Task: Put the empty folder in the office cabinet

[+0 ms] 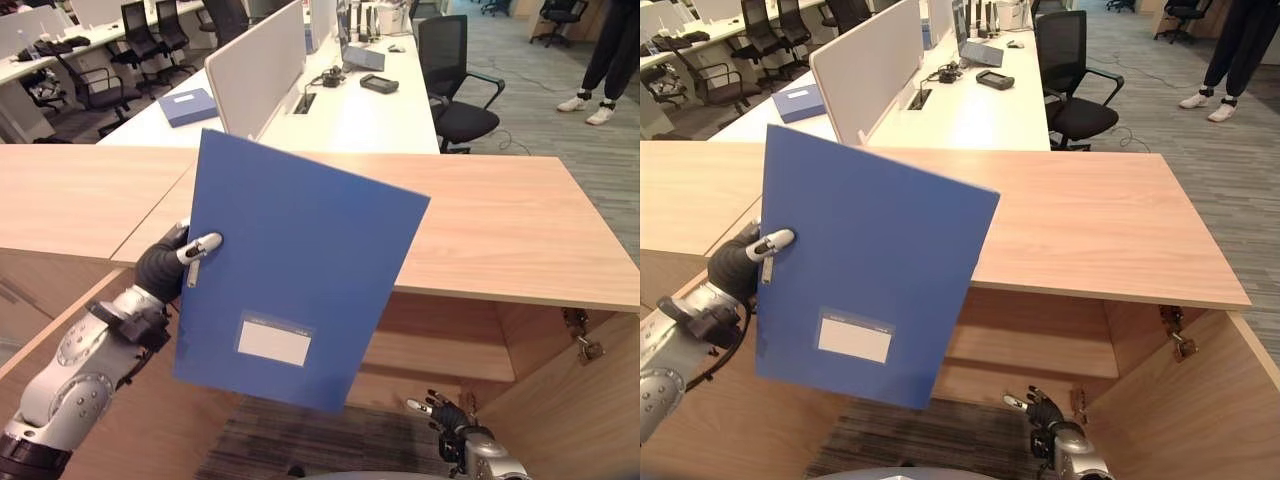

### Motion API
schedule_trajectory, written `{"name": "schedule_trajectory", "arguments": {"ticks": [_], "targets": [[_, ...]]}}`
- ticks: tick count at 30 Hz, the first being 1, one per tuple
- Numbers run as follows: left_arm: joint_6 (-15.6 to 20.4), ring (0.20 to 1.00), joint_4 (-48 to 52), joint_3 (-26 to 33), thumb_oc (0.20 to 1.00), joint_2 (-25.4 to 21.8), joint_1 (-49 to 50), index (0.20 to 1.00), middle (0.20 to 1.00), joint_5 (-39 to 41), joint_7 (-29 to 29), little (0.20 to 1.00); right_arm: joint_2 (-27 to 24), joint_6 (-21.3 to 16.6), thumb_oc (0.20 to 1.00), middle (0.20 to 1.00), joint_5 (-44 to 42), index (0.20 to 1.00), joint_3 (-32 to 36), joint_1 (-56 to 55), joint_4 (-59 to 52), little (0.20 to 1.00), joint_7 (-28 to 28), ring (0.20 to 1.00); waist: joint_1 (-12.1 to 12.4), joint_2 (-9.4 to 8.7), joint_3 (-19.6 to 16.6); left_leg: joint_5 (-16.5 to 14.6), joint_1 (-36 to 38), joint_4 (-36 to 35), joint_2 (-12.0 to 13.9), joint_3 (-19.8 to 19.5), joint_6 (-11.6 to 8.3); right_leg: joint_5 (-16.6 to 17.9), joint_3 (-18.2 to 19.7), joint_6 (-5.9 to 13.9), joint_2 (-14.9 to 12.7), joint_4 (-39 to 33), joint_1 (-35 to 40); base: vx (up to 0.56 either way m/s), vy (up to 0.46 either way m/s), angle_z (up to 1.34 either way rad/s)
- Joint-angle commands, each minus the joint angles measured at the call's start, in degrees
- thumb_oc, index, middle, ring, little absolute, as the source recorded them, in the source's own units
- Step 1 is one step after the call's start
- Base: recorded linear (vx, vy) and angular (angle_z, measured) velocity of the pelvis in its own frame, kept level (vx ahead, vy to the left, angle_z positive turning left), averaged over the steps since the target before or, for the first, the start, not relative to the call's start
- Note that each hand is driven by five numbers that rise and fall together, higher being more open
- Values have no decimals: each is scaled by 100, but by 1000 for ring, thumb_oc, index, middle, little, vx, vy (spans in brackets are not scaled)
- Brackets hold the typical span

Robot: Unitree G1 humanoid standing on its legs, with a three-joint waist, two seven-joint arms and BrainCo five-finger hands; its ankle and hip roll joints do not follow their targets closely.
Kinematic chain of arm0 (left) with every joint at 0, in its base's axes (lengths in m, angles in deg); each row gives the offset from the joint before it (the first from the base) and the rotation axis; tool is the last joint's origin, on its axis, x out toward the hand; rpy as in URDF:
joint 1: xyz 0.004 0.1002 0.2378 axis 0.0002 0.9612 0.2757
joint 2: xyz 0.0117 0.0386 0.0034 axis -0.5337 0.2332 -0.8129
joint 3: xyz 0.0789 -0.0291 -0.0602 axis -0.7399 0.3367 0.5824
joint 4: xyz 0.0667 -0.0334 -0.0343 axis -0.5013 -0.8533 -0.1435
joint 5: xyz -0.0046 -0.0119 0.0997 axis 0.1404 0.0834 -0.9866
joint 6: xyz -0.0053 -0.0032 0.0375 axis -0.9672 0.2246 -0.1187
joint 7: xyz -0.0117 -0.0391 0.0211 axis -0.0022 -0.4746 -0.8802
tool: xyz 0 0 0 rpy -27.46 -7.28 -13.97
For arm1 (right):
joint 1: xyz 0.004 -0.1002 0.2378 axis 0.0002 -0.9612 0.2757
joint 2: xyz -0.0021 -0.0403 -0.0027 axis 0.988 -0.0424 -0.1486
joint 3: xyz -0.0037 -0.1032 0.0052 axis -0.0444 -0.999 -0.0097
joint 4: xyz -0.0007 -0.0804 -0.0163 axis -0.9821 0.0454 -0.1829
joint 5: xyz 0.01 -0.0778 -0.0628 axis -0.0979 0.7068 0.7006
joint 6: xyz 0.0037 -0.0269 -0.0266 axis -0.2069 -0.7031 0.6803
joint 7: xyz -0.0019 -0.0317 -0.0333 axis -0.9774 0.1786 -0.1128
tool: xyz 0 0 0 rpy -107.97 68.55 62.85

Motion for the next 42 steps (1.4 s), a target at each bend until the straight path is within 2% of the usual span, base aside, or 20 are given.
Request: {"name": "schedule_trajectory", "arguments": {"ticks": [1, 3, 4, 5, 7, 9, 14, 17, 22, 29, 42], "targets": [[339, 200, 25, 271, 200, -102, -407, 200, 200, -274, 185, 200, -248, -118, 1000, 1000, -600, 1000, -302, 327, -870, 1000, 604, 1000, 33, -267, 185, -498, 387, 180, 336, 100, -286, -359, 181, 414, -323, 163, 219, 0, 0, 0], [268, 200, -130, 219, 200, -71, -432, 200, 200, -294, 375, 200, -518, -63, 1000, 1000, -831, 1000, -405, 289, -1240, 1000, 974, 1000, 41, -290, 196, -495, 398, 174, 341, 106, -297, -361, 179, 421, -320, 174, 218, 0, 0, 0], [208, 200, -256, 151, 200, -63, -451, 200, 200, -411, 665, 200, -963, 85, 1000, 1000, -1320, 1000, -486, 232, -1783, 1000, 1534, 1000, 37, -320, 209, -482, 401, 165, 353, 104, -312, -357, 159, 435, -323, 171, 214, 0, 0, 0], [184, 200, -306, 131, 200, -56, -452, 200, 200, -455, 750, 200, -1124, 130, 1000, 1000, -1505, 1000, -489, 217, -1939, 1000, 1714, 1000, 35, -325, 206, -478, 408, 159, 354, 107, -317, -355, 159, 440, -320, 168, 220, 0, 0, 0], [163, 200, -480, 102, 200, 6, -475, 200, 200, -606, 1137, 200, -1836, 375, 1000, 1000, -2059, 1000, -452, 237, -2553, 1000, 2422, 1000, -18, -348, 195, -453, 419, 132, 362, 122, -338, -347, 142, 459, -323, 156, 226, 10, 4, 2], [173, 200, -506, 90, 200, 34, -500, 200, 200, -649, 1137, 200, -1869, 392, 1000, 1000, -2159, 1000, -450, 263, -2654, 1000, 2470, 1000, -24, -345, 192, -450, 419, 128, 364, 123, -340, -346, 140, 459, -324, 157, 225, 0, 0, 0], [280, 200, -470, 131, 200, 246, -609, 200, 200, -1026, 1070, 200, -1774, 513, 1000, 1000, -2607, 1000, -509, 264, -3211, 1000, 2708, 1000, -56, -347, 183, -445, 422, 120, 384, 129, -353, -356, 148, 462, -323, 150, 215, 0, 0, 0], [421, 200, -394, 246, 200, 519, -702, 200, 200, -1414, 949, 200, -1528, 613, 1000, 1000, -2797, 1000, -656, 243, -3534, 1000, 2814, 1000, -60, -355, 176, -453, 427, 117, 399, 127, -356, -381, 159, 446, -309, 141, 239, 0, 0, 0], [454, 200, -291, 259, 200, 779, -846, 200, 200, -1623, 884, 200, -1336, 644, 1000, 1000, -2691, 1000, -894, 379, -3840, 1000, 2847, 1000, -51, -353, 170, -462, 435, 116, 411, 132, -356, -399, 165, 424, -291, 132, 255, 0, 0, 0], [607, 200, -240, 178, 200, 1077, -1380, 200, 200, -1846, 621, 200, -725, 544, 1000, 1000, -2574, 1000, -1365, 889, -3912, 1000, 2607, 1000, -36, -347, 143, -446, 395, 105, 405, 97, -340, -421, 160, 372, -271, 130, 264, 0, 0, 0], [871, 200, -359, 138, 200, 1316, -1839, 200, 200, -2152, 207, 200, -284, 487, 1000, 1000, -2662, 1000, -1727, 1175, -4023, 1000, 2417, 1000, -30, -357, 122, -463, 388, 114, 391, 74, -330, -427, 162, 343, -261, 141, 267, 0, 0, 0]]}}
